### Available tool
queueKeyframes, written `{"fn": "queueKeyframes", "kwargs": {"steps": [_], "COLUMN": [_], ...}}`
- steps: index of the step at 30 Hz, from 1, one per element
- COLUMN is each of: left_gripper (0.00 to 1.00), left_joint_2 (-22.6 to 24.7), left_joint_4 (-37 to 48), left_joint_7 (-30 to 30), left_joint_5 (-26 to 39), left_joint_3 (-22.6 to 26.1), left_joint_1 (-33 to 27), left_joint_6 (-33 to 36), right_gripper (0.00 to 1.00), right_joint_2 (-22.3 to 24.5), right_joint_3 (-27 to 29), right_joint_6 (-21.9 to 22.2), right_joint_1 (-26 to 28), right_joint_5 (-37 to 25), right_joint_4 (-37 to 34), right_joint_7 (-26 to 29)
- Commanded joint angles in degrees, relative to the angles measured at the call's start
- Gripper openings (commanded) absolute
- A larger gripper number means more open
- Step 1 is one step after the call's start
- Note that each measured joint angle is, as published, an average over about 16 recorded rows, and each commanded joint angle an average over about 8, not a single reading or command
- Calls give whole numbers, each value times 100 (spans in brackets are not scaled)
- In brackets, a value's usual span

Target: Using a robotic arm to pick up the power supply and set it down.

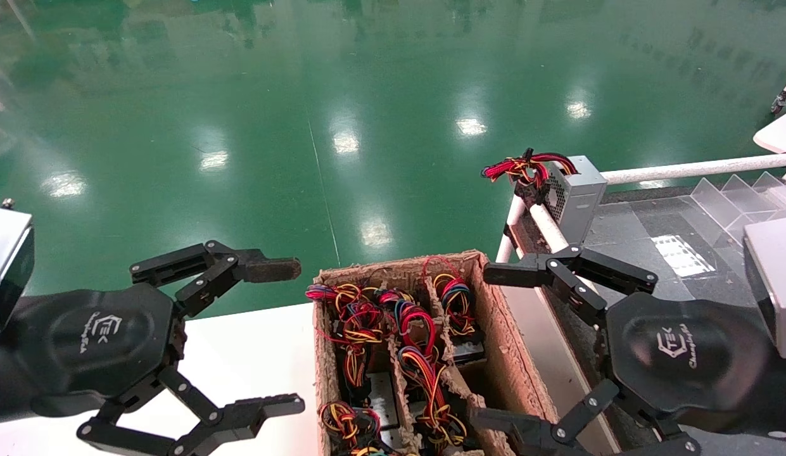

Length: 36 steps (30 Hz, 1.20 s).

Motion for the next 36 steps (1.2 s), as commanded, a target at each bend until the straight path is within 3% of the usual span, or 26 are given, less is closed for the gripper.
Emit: {"fn": "queueKeyframes", "kwargs": {"steps": [1,36], "left_gripper": [0,0], "left_joint_2": [0,0], "left_joint_4": [0,0], "left_joint_7": [0,0], "left_joint_5": [0,0], "left_joint_3": [0,0], "left_joint_1": [0,0], "left_joint_6": [0,0], "right_gripper": [100,100], "right_joint_2": [0,0], "right_joint_3": [0,0], "right_joint_6": [0,0], "right_joint_1": [0,0], "right_joint_5": [0,0], "right_joint_4": [0,0], "right_joint_7": [0,0]}}
